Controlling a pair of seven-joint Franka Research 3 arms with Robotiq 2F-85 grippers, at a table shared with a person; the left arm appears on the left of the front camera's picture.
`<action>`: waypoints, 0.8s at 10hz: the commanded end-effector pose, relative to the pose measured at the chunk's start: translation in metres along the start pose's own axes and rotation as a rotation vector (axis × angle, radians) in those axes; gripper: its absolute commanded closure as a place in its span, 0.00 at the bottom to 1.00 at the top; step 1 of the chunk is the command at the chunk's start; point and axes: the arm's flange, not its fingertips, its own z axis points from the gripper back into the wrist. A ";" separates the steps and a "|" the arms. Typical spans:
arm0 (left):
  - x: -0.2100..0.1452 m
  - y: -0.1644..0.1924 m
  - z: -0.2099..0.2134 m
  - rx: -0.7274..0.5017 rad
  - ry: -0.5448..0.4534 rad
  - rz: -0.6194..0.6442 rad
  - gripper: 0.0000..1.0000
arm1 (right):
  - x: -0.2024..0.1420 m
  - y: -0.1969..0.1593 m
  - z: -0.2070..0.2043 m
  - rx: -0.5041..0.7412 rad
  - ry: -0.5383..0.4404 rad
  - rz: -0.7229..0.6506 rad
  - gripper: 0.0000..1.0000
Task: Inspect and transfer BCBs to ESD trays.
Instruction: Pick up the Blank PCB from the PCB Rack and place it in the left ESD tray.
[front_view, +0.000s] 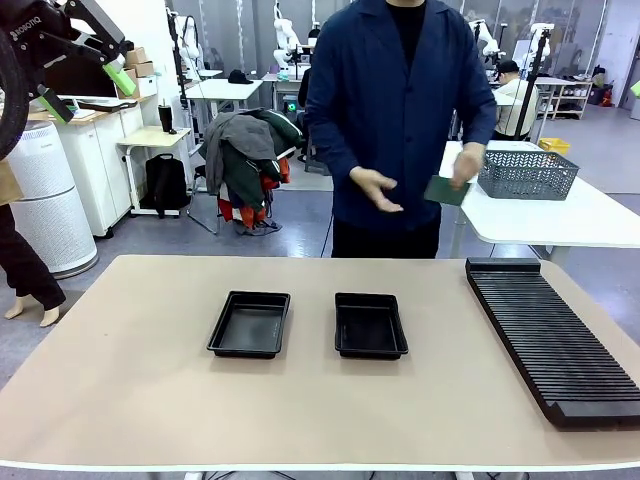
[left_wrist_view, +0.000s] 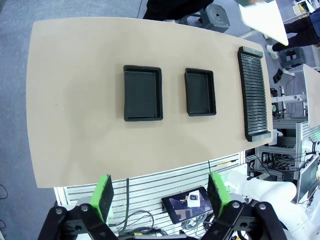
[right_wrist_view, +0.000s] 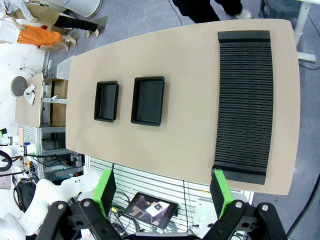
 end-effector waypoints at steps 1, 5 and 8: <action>0.000 0.000 -0.001 -0.011 0.003 -0.005 0.00 | -0.001 0.001 0.000 0.002 0.001 0.002 0.00; 0.000 0.000 -0.001 -0.011 0.003 -0.005 0.00 | -0.001 0.001 0.000 0.002 0.001 0.002 0.00; 0.000 0.000 -0.001 -0.011 0.003 -0.005 0.00 | -0.001 0.001 0.000 0.002 0.001 0.002 0.00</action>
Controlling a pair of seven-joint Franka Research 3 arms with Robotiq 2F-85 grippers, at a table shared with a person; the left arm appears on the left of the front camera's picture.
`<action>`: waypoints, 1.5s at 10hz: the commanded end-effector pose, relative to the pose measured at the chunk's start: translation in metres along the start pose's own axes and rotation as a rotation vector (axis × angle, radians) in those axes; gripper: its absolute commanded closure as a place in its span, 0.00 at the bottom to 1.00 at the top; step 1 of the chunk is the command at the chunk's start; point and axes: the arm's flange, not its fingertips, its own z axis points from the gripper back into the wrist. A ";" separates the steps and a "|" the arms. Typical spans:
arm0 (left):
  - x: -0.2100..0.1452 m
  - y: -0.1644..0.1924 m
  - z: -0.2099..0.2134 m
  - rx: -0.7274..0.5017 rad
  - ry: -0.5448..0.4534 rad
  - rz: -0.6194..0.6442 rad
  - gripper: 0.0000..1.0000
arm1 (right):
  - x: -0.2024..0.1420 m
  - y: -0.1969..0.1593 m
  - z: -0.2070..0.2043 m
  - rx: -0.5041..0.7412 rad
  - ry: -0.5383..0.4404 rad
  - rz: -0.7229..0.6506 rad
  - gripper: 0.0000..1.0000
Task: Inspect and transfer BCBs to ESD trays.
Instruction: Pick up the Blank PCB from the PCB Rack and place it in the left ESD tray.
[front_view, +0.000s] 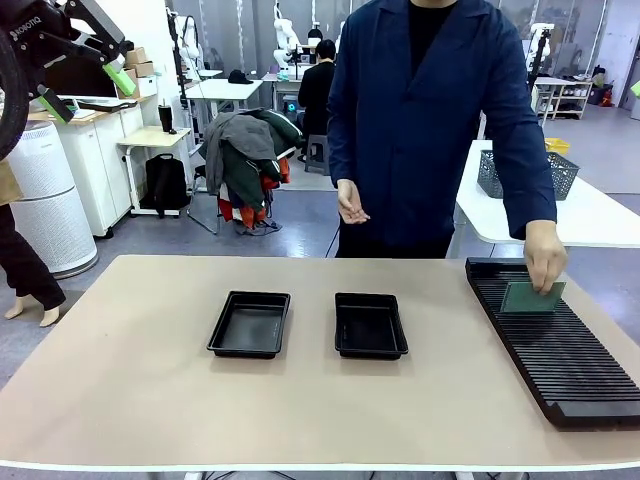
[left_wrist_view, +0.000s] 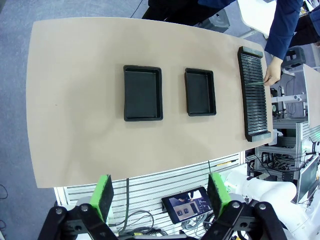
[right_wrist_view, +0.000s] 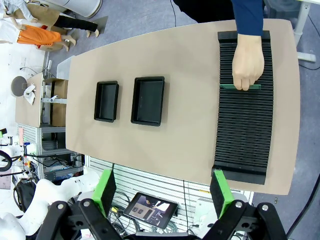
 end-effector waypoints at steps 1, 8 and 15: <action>0.000 0.000 -0.001 -0.011 0.003 -0.005 0.00 | -0.001 0.001 0.000 0.002 0.001 0.002 0.00; 0.000 0.000 -0.001 -0.011 0.003 -0.005 0.00 | -0.001 0.001 0.000 0.002 0.001 0.002 0.00; 0.000 0.000 -0.001 -0.011 0.003 -0.005 0.00 | 0.001 -0.004 -0.014 -0.055 0.005 0.097 0.00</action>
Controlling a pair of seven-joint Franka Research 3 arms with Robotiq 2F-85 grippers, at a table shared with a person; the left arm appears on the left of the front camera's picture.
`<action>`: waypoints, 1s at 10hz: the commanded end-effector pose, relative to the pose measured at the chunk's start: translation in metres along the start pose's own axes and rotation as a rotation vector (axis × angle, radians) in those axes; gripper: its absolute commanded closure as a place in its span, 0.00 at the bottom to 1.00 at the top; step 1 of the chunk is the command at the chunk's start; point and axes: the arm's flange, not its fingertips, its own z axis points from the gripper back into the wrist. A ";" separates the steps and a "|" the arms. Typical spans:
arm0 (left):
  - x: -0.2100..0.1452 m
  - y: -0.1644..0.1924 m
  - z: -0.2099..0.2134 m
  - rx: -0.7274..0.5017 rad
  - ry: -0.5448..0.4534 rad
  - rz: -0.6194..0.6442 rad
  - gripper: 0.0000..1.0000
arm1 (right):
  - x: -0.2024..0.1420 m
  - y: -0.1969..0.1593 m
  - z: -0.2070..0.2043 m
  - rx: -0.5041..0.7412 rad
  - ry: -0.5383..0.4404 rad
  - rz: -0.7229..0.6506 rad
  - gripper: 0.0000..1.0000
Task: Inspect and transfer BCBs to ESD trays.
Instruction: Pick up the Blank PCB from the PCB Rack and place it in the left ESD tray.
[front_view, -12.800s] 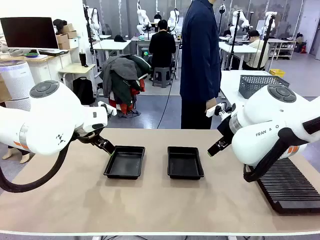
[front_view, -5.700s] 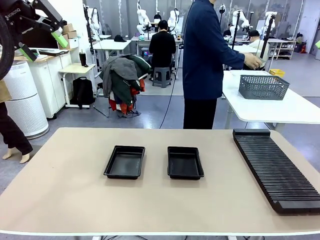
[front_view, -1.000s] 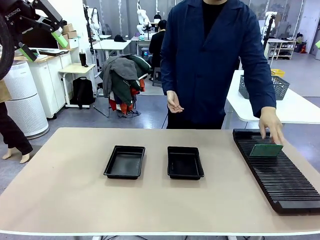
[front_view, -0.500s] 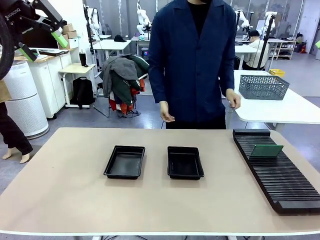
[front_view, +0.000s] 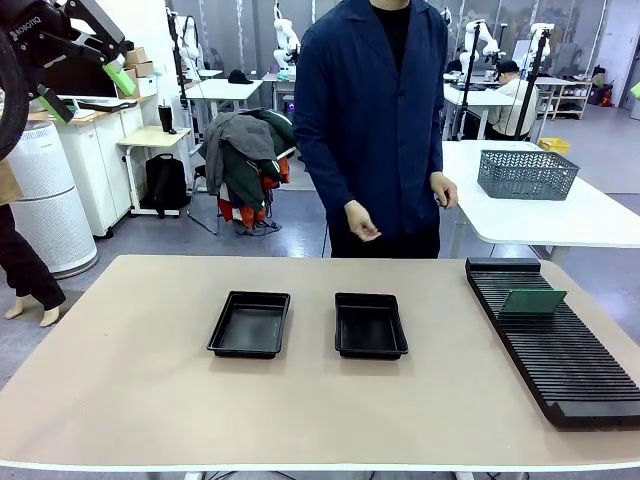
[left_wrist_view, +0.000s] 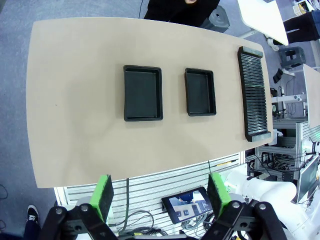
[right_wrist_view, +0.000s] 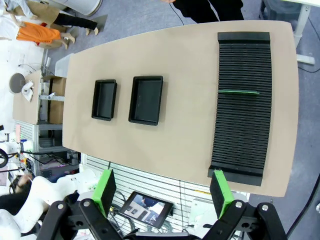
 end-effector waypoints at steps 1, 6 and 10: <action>0.000 0.000 -0.001 -0.011 0.003 -0.005 0.00 | 0.003 -0.009 -0.026 -0.096 0.000 0.159 0.00; 0.000 0.000 -0.001 -0.011 0.003 -0.005 0.00 | 0.011 -0.047 -0.120 -0.263 0.149 0.626 0.00; 0.000 0.000 -0.001 -0.011 0.003 -0.005 0.00 | 0.019 -0.074 -0.195 -0.330 0.272 1.014 0.00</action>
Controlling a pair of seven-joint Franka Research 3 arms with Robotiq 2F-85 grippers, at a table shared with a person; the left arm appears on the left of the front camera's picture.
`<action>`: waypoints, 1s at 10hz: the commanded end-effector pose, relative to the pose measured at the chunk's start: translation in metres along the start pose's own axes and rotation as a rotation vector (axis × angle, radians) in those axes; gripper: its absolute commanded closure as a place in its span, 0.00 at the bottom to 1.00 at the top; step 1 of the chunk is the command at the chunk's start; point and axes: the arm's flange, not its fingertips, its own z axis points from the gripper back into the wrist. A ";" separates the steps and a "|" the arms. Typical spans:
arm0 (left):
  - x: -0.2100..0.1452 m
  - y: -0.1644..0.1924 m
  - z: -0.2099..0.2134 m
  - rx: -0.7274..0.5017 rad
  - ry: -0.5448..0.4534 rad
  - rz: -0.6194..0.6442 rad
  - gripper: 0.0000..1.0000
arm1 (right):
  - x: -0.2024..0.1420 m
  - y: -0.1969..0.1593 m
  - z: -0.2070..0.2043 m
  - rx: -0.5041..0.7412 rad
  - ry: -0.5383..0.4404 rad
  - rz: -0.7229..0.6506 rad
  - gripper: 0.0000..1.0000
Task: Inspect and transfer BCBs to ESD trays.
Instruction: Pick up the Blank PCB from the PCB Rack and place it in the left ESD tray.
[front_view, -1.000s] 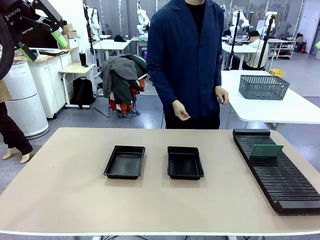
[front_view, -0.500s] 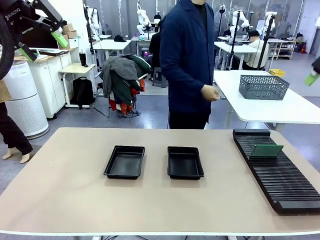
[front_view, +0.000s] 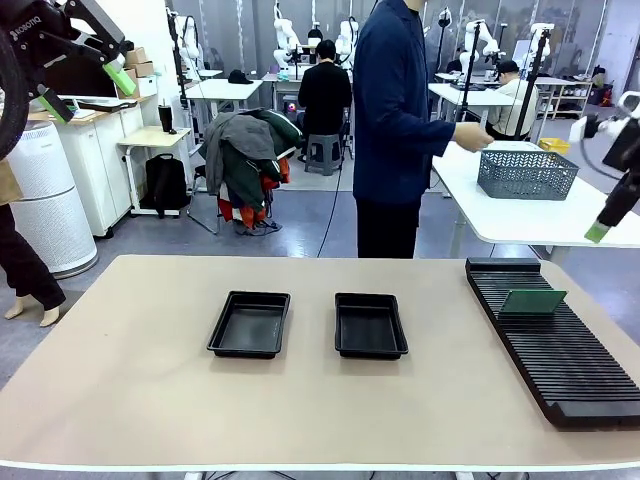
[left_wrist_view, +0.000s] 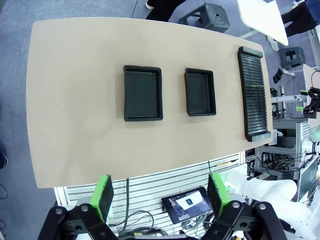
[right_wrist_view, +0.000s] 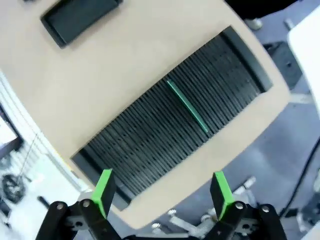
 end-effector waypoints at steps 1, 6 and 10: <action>0.000 0.000 -0.001 -0.010 0.004 -0.004 0.00 | -0.001 -0.010 -0.029 -0.069 0.025 0.200 0.00; 0.000 0.000 -0.001 -0.010 0.004 -0.004 0.00 | 0.011 -0.033 -0.089 0.020 0.070 0.586 0.00; 0.000 0.000 -0.001 -0.010 0.004 -0.004 0.00 | 0.013 -0.050 -0.120 0.095 0.080 0.677 0.00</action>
